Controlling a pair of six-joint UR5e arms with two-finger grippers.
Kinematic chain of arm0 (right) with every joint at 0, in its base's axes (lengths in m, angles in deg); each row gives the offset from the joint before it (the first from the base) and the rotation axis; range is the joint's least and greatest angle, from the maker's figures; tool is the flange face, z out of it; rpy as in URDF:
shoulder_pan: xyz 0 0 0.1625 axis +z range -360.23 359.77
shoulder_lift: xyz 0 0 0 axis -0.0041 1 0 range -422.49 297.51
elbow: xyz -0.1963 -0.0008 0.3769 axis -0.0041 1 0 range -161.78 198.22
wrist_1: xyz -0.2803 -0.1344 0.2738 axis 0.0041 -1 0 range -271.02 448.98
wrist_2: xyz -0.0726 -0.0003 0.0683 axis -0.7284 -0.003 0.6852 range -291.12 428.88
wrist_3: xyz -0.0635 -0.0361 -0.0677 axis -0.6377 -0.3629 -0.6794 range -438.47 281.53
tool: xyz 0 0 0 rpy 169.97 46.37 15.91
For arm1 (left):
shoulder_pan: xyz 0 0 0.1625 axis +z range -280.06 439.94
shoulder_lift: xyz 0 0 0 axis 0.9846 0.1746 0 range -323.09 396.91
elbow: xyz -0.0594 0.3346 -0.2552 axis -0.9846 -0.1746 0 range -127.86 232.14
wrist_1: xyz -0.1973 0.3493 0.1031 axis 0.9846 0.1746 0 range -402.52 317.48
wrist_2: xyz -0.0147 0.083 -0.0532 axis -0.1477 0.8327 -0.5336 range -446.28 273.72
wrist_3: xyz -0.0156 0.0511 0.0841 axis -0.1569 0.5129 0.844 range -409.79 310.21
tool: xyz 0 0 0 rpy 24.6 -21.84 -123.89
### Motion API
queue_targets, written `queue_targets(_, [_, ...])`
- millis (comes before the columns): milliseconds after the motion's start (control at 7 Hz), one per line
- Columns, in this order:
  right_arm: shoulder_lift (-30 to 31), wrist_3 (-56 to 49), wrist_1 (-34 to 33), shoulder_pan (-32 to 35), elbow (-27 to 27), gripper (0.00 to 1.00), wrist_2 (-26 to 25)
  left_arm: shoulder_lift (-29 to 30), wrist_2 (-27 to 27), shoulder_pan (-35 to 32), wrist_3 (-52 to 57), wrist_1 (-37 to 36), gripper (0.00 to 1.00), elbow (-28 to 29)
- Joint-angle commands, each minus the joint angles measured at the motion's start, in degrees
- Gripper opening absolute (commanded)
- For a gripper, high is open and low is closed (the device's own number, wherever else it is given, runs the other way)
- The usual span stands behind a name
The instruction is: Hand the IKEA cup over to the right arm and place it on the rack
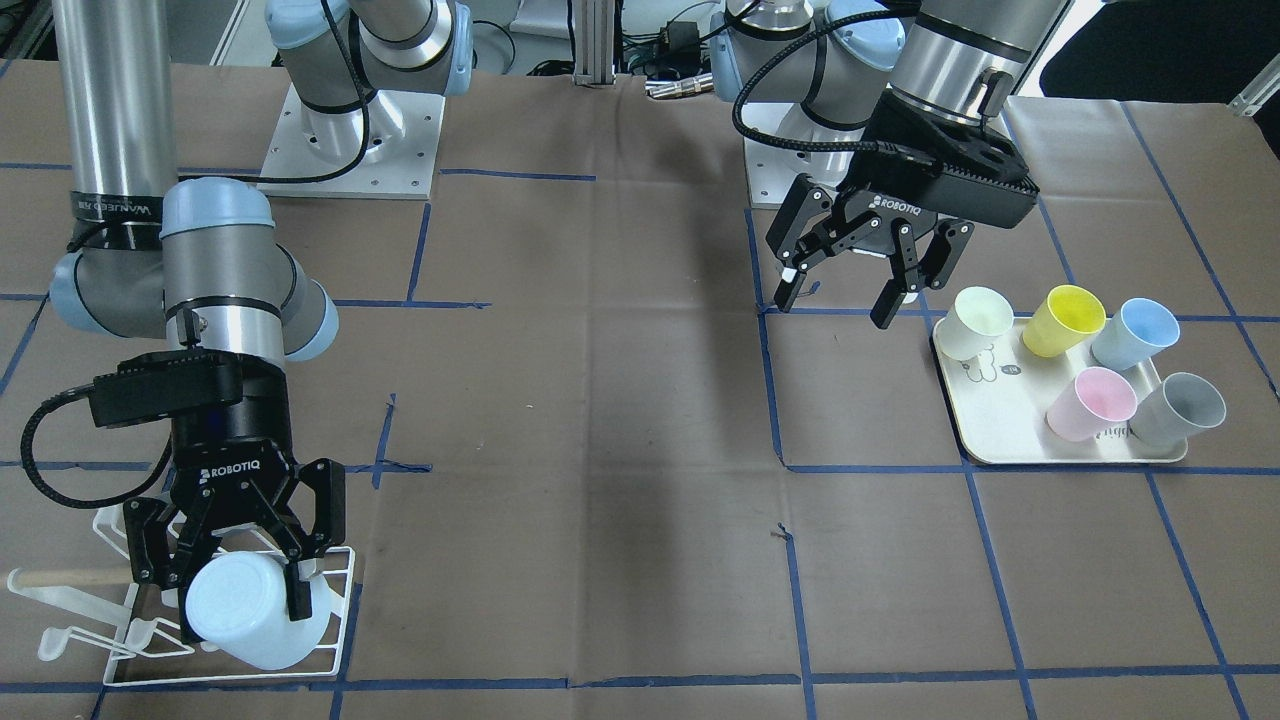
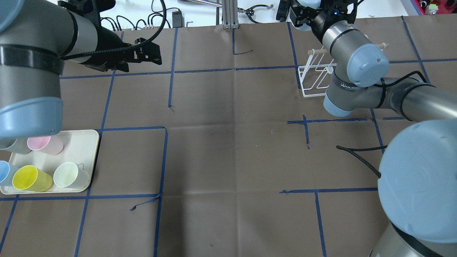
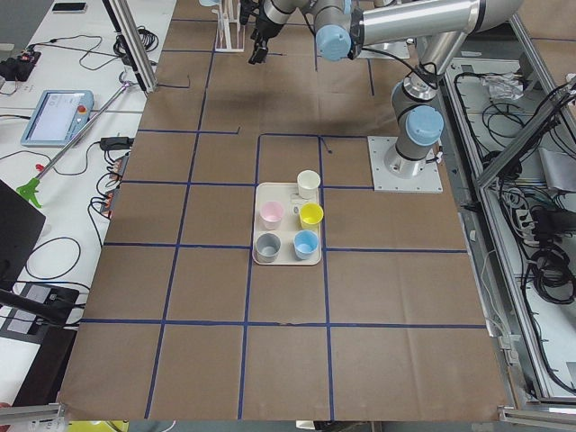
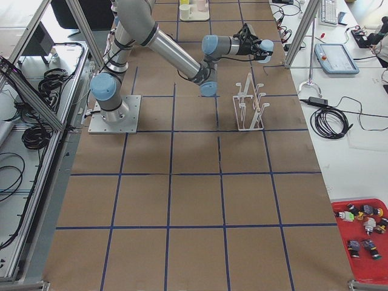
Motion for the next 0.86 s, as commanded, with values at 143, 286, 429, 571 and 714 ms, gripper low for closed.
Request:
queue_targets(143, [-2.7,-0.7,-0.9,-5.1,0.4,0.22,2.6,1.6,9.5,-0.8,0.4,25.5,0.95,8.4])
queue_targets(286, [-3.7,-0.7,-1.0,-6.0,0.3,0.22,3.4,2.2,12.1,-0.7,1.4,26.8,0.95,9.0])
queue_targets(429, [-4.6,-0.8,-1.1,-6.1,0.1,0.22,3.5,2.3,12.3,-0.6,3.1,26.9,0.96,9.2])
queue_targets(571, [-5.0,-0.7,-1.2,-6.2,0.0,0.22,3.5,2.3,13.0,-0.5,4.0,27.1,0.96,9.2])
queue_targets(714, [-5.1,-0.7,-1.1,-6.6,-0.2,0.22,4.0,2.2,14.5,-0.4,5.1,27.0,0.96,8.9])
